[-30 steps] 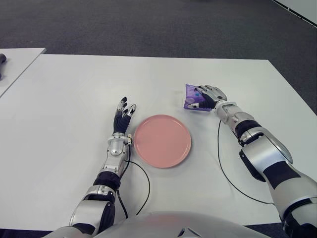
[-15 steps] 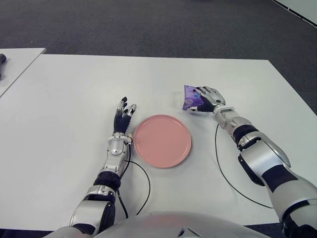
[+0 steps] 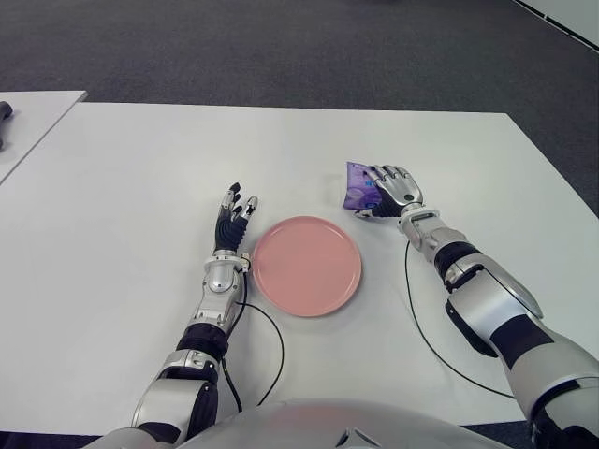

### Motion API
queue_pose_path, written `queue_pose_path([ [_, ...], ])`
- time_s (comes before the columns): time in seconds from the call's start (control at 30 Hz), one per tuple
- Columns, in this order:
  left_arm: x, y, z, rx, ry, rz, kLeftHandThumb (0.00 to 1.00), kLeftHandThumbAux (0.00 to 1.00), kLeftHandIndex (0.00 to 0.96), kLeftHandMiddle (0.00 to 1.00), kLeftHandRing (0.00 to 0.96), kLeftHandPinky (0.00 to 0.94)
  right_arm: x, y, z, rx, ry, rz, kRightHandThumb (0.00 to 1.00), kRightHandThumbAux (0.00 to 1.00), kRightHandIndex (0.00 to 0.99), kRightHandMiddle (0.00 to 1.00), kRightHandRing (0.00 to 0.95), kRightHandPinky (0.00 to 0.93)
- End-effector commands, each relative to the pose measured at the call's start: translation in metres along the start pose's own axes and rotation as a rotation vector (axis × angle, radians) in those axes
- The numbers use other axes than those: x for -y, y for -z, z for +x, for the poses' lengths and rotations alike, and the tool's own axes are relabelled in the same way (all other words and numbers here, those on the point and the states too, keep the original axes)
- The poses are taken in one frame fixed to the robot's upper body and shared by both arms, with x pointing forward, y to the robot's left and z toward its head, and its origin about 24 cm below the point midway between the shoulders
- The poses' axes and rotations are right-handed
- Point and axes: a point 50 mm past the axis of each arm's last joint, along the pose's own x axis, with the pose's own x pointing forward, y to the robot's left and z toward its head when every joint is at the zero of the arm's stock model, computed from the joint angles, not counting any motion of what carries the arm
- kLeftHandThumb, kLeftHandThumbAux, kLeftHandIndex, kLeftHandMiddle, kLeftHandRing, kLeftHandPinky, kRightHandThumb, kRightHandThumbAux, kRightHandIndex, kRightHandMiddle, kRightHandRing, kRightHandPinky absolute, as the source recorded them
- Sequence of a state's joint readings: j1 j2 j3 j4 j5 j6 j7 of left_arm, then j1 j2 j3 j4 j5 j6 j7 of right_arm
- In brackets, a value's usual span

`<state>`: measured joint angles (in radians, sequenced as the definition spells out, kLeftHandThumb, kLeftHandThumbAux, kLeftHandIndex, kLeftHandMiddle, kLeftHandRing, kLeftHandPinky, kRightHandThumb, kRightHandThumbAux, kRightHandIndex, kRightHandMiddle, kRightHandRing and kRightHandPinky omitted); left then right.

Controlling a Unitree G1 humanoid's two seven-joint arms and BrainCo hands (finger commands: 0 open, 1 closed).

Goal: Put the tissue paper into the plate.

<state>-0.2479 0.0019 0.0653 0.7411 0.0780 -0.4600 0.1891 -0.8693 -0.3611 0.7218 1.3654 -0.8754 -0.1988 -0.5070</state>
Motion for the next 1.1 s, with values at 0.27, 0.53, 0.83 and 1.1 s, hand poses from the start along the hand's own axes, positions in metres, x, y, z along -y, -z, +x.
queue_pose_path([
  [0.27,-0.003,0.014,-0.008,-0.08,-0.01,0.015,0.0,0.422,0.0,0.0,0.0,0.0,-0.04,-0.018,-0.019,0.011,-0.152,0.059,0.807,0.515,0.118,0.204,0.241,0.313],
  [0.53,-0.003,0.014,-0.009,-0.074,-0.012,0.016,0.0,0.421,0.0,0.0,0.0,0.0,-0.04,-0.019,-0.019,0.015,-0.156,0.06,0.842,0.564,0.193,0.259,0.294,0.339],
  [0.83,-0.004,0.014,-0.01,-0.067,-0.023,0.01,0.0,0.417,0.0,0.0,0.0,0.0,-0.042,-0.022,-0.019,0.021,-0.157,0.031,0.735,0.703,0.412,0.339,0.329,0.335],
  [1.1,-0.005,0.015,-0.01,-0.063,-0.022,0.014,0.0,0.422,0.0,0.0,0.0,0.0,-0.04,-0.027,-0.016,0.026,-0.17,0.029,0.826,0.683,0.475,0.417,0.403,0.418],
])
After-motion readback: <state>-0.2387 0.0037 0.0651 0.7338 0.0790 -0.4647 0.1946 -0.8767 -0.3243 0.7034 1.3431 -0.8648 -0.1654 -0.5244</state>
